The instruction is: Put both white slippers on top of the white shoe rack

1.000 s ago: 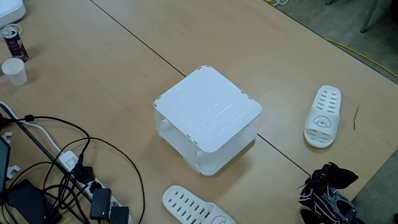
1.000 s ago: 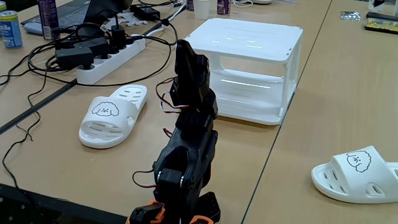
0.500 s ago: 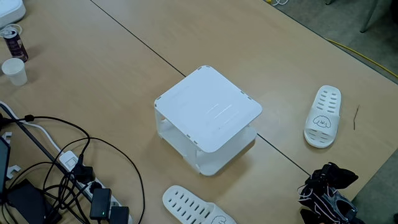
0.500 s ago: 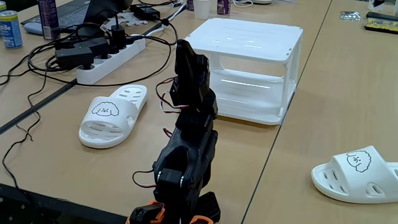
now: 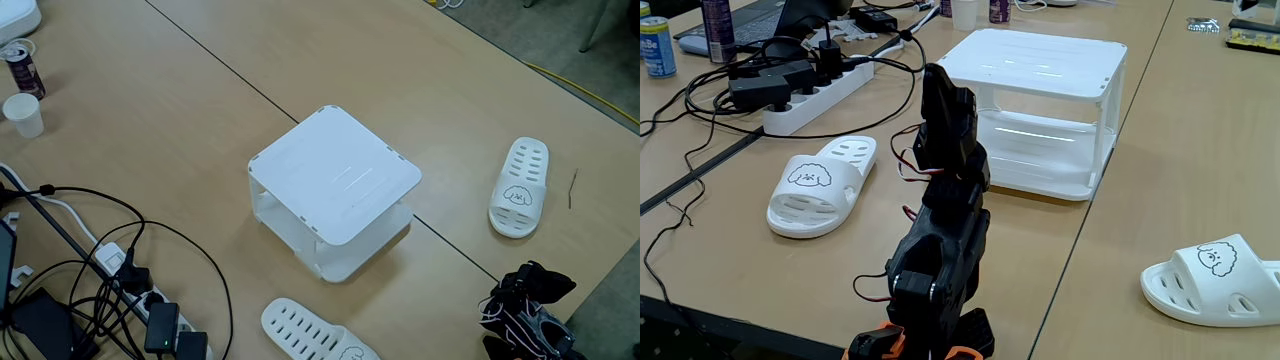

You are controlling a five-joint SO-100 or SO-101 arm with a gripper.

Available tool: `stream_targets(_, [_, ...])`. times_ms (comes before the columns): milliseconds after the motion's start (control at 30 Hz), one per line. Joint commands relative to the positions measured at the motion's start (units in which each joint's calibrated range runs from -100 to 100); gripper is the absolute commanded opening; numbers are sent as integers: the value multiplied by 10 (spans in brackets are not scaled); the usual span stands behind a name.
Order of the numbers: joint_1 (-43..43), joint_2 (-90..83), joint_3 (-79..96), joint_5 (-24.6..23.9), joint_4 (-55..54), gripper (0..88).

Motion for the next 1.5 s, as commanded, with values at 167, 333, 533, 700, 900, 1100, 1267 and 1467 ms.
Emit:
stream_targets(167, [1, 0, 4, 4, -3, 8])
stream_targets(333, [1, 2, 4, 4, 0, 8])
stream_targets(533, [24, 3, 4, 4, 62, 8])
stream_targets(700, [128, 2, -57, 4, 259, 8])
stream_targets(900, [223, 3, -280, 4, 656, 8])
stream_targets(1100, [228, 3, -374, 4, 960, 8])
stream_targets(1267, [223, 10, -317, 4, 1068, 8])
stream_targets(1467, [128, 59, -260, 4, 1078, 8])
